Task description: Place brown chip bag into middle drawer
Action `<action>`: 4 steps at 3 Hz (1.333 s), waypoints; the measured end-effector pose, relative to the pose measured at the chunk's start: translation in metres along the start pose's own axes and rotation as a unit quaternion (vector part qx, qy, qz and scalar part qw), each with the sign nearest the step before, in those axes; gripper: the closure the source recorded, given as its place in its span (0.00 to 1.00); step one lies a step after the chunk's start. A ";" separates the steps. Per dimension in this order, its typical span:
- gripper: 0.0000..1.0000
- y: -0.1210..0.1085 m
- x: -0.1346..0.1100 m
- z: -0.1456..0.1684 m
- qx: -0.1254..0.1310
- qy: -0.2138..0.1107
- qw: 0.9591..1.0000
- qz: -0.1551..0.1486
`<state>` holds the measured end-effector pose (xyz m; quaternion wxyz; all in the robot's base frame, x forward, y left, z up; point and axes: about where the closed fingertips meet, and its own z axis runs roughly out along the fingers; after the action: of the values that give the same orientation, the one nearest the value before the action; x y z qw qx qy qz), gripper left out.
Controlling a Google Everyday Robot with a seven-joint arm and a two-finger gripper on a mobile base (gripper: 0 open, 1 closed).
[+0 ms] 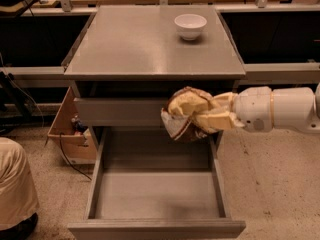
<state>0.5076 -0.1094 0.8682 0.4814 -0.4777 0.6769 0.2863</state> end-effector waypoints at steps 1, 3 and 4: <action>1.00 0.015 0.061 0.000 -0.030 0.022 0.999 -0.001; 1.00 0.018 0.070 0.000 -0.016 0.004 1.000 0.000; 1.00 0.018 0.125 0.012 -0.001 -0.017 1.000 0.017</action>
Offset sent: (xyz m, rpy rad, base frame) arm -0.0165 -0.0142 -0.0470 -0.0320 0.0321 0.0429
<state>0.4852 -0.1383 0.7467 0.4873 -0.4615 0.6763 0.3035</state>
